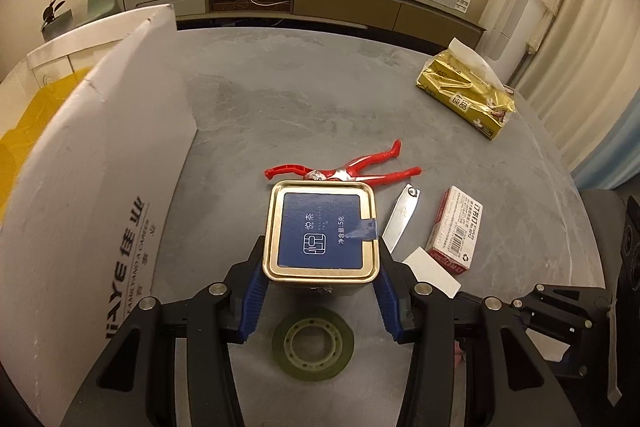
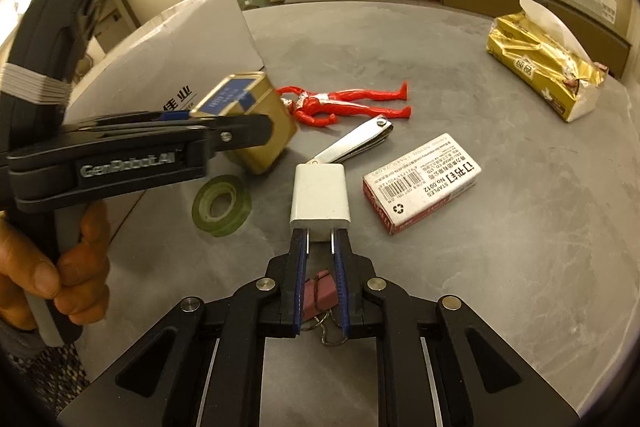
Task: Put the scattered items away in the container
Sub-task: 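Grasp the gold tin with the left tool while the right tool grasps the white charger, then carry the tin and charger over the box and open both tools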
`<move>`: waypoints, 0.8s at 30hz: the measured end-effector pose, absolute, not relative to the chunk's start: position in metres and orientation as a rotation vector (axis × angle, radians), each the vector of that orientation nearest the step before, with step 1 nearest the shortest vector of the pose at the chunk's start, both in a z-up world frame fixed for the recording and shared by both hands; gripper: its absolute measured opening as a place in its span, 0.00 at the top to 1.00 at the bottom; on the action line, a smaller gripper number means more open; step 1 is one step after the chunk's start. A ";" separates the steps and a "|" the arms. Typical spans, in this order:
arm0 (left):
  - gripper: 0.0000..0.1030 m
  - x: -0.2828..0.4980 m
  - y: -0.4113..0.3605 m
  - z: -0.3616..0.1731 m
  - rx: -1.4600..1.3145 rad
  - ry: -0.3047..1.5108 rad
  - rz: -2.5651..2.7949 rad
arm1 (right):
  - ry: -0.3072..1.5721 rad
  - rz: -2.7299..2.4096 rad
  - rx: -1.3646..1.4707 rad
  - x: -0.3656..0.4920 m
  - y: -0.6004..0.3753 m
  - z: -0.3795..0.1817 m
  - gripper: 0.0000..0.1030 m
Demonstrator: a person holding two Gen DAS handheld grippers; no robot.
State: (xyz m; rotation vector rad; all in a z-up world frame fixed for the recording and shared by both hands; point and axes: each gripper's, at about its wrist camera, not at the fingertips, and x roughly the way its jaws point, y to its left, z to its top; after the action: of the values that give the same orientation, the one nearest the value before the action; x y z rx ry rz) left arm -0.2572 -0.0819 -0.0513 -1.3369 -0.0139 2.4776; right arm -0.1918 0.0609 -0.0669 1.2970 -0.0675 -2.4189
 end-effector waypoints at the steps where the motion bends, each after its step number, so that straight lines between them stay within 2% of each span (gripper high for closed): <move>1: 0.52 -0.255 -0.083 -0.050 -1.333 -0.013 2.480 | -0.071 -2.420 1.299 -0.191 0.061 -0.067 0.86; 24: 0.52 -0.174 -0.106 0.012 -1.200 0.002 2.505 | -0.104 -2.464 1.249 -0.127 0.048 -0.025 0.86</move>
State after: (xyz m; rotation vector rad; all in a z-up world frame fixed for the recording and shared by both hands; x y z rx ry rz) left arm -0.1743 -0.1059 0.0115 -1.1998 0.0020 2.5047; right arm -0.1269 0.0478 -0.0248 1.2488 -0.1042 -2.4640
